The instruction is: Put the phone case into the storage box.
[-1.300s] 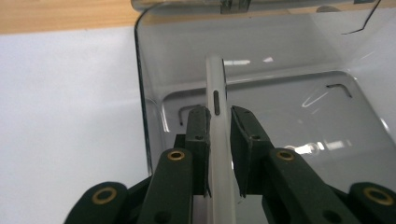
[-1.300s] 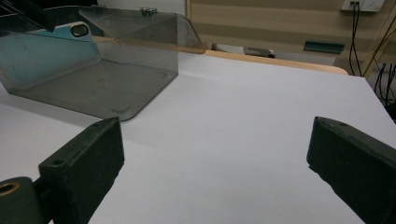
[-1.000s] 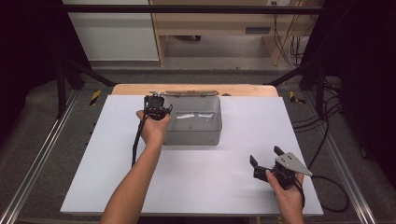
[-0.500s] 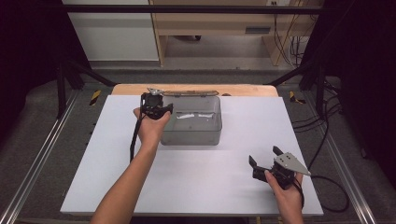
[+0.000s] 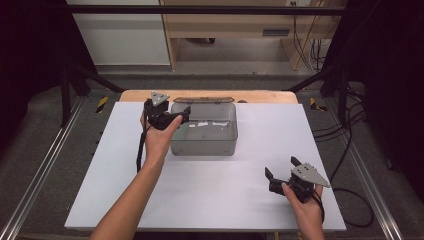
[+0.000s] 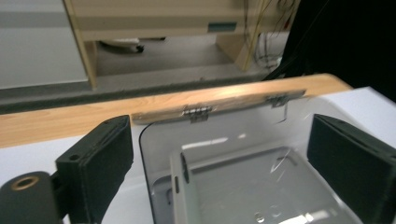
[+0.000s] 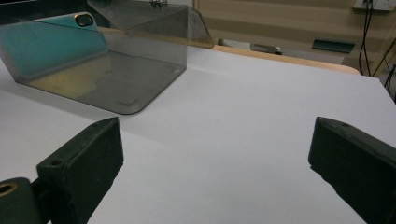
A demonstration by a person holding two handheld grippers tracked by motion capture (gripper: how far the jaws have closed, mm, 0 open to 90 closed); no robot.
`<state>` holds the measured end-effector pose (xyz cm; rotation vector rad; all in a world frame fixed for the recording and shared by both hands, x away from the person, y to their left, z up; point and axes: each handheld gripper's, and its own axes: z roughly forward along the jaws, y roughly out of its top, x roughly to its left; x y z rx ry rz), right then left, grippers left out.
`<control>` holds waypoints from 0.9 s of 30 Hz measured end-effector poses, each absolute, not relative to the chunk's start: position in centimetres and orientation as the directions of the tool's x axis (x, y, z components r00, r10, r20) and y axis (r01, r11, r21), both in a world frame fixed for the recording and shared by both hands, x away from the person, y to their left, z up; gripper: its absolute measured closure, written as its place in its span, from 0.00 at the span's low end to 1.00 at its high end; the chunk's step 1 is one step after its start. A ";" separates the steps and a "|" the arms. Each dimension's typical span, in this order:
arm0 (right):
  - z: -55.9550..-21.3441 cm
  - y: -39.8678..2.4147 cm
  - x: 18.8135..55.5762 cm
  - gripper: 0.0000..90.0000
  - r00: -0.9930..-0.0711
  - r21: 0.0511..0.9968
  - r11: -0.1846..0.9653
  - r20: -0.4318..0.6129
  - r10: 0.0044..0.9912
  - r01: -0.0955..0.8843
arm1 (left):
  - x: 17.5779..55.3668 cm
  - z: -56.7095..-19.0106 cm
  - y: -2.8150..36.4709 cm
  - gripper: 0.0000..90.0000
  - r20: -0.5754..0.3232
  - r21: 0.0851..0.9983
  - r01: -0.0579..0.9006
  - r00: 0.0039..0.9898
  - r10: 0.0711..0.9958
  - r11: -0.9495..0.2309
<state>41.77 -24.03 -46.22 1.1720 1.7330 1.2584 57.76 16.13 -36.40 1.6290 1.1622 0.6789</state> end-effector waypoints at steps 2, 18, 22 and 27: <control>-46.2 -24.1 41.7 0.04 -0.361 0.956 0.117 -0.012 0.933 0.268 | 57.7 -36.3 16.5 0.06 -0.117 0.929 0.367 0.403 0.908 -0.043; -46.0 -23.7 41.6 0.03 -0.357 0.956 0.101 0.004 0.934 0.277 | 56.1 -34.5 19.5 0.04 -0.128 0.969 0.248 0.519 0.845 -0.005; -46.0 -23.6 41.4 0.03 -0.365 0.955 0.112 -0.005 0.931 0.273 | 54.7 -35.6 20.7 0.02 -0.100 0.970 0.239 0.543 0.834 -0.039; -46.0 -23.9 41.3 0.04 -0.364 0.959 0.088 0.017 0.931 0.269 | 52.5 -37.8 23.2 0.02 -0.155 0.967 0.255 0.511 0.845 0.023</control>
